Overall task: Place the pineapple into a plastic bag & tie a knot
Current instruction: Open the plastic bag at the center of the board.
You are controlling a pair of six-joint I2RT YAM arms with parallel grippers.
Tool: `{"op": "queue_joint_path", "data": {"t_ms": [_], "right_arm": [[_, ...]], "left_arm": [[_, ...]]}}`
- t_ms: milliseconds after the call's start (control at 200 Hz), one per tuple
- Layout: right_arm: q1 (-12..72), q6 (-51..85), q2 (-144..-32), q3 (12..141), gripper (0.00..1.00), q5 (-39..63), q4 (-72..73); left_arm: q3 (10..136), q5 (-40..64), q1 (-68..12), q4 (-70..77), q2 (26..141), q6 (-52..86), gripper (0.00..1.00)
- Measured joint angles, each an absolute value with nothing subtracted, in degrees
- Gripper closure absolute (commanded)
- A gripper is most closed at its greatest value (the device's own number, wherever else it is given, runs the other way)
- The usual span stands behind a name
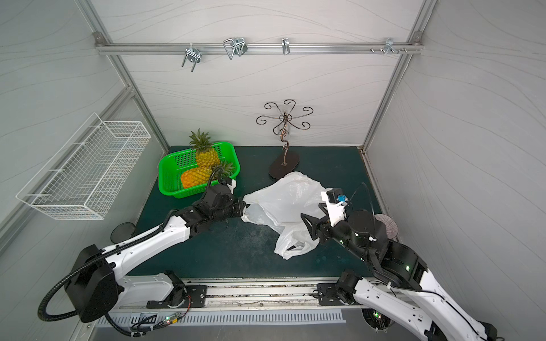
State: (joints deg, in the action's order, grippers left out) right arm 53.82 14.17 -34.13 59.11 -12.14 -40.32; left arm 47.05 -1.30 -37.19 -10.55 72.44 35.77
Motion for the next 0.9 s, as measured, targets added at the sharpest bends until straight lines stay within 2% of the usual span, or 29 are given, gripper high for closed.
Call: {"op": "queue_joint_path", "data": {"t_ms": [150, 365, 540, 665, 855, 900], "right_arm": [[54.5, 12.0, -46.7, 63.9, 0.26, -0.9, -37.5], [59.9, 7.1, -60.3, 62.3, 0.25, 4.8, -32.1], [61.8, 8.7, -62.1, 56.5, 0.25, -0.8, -28.2], [61.8, 11.8, -63.1, 54.0, 0.29, -5.7, -25.3], [63.7, 13.6, -69.0, 54.9, 0.29, -6.3, -21.6], [64.0, 13.8, -70.3, 54.9, 0.25, -5.6, -21.1]], "left_arm": [[47.0, -1.3, -37.2, -10.3, 72.7, 36.3, 1.00], [47.0, -1.6, -37.2, -10.0, 72.7, 36.3, 1.00], [47.0, -1.5, -37.2, -10.0, 72.0, 36.2, 1.00], [47.0, -1.3, -37.2, -10.0, 71.6, 35.9, 1.00], [47.0, -0.6, -37.2, -10.2, 71.4, 35.0, 1.00], [47.0, -0.5, -37.2, -10.2, 71.1, 34.8, 1.00]]}}
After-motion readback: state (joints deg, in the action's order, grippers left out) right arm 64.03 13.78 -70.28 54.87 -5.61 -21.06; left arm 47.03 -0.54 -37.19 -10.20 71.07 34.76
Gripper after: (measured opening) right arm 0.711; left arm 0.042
